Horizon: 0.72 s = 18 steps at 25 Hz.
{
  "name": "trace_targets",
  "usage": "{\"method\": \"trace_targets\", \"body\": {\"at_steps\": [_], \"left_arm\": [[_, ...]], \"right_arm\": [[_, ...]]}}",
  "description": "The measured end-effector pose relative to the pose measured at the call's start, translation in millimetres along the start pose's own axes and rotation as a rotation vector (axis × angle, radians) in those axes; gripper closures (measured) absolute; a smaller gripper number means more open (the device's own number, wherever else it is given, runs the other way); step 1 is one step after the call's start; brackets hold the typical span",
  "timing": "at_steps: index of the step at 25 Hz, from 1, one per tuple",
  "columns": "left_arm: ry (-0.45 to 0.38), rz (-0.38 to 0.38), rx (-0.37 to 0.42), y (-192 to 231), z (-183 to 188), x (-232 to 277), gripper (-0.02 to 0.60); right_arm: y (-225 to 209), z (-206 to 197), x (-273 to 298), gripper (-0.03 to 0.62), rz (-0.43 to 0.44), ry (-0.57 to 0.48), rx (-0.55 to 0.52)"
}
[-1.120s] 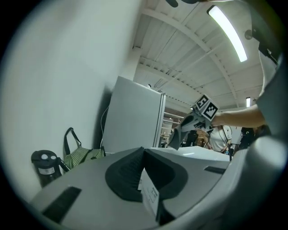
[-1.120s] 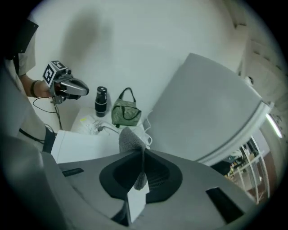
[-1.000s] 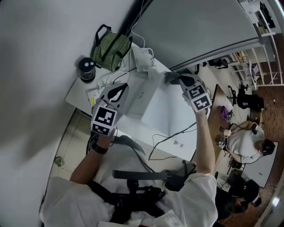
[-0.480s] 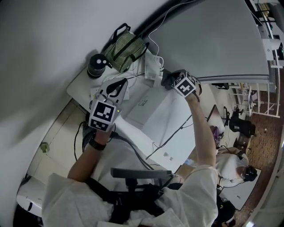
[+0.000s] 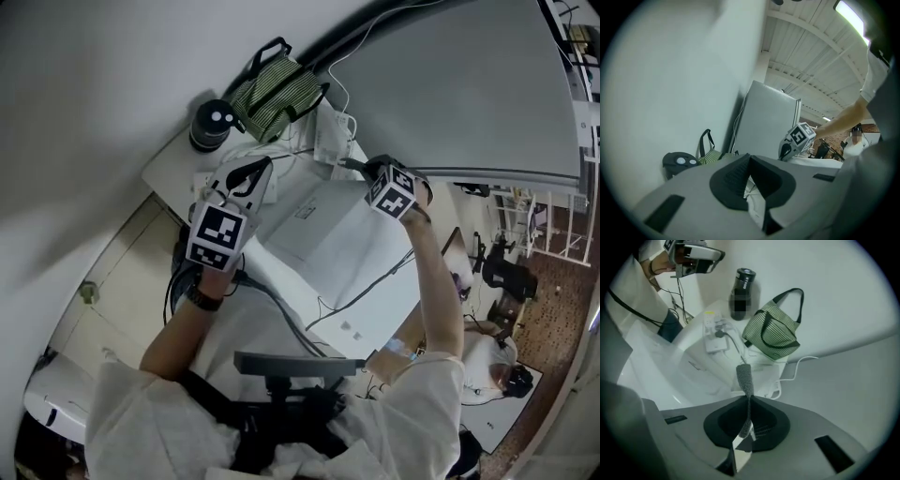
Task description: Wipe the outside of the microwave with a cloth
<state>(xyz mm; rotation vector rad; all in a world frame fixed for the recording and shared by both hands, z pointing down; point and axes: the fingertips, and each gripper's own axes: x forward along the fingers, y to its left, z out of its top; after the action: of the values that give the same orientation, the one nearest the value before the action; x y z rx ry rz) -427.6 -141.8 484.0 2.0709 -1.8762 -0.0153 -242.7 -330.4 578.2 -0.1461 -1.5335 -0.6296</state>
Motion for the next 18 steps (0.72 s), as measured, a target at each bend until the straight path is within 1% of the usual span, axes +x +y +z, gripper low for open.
{"method": "trace_targets", "body": {"at_steps": [3,6,10,13,16,18], "left_arm": [[-0.003,0.007,-0.003,4,0,-1,0.554],[-0.007,0.003,-0.004,5,-2,-1,0.554],[-0.017,0.002,-0.007,8,-4,-7,0.554],[-0.023,0.017,-0.013,15,-6,-16,0.554],[-0.021,0.033,-0.020,22,-11,-25,0.554],[-0.017,0.042,-0.027,28,-15,-31,0.554]], "right_arm": [[38,22,-16,0.568,0.120,-0.026,0.001],[76,51,-34,0.568,0.234,-0.076,-0.012],[131,93,-54,0.568,0.342,-0.150,-0.041],[177,117,-62,0.568,0.424,-0.176,-0.068],[216,143,-71,0.568,0.489,-0.202,-0.093],[239,169,-82,0.568,0.539,-0.252,-0.090]]}}
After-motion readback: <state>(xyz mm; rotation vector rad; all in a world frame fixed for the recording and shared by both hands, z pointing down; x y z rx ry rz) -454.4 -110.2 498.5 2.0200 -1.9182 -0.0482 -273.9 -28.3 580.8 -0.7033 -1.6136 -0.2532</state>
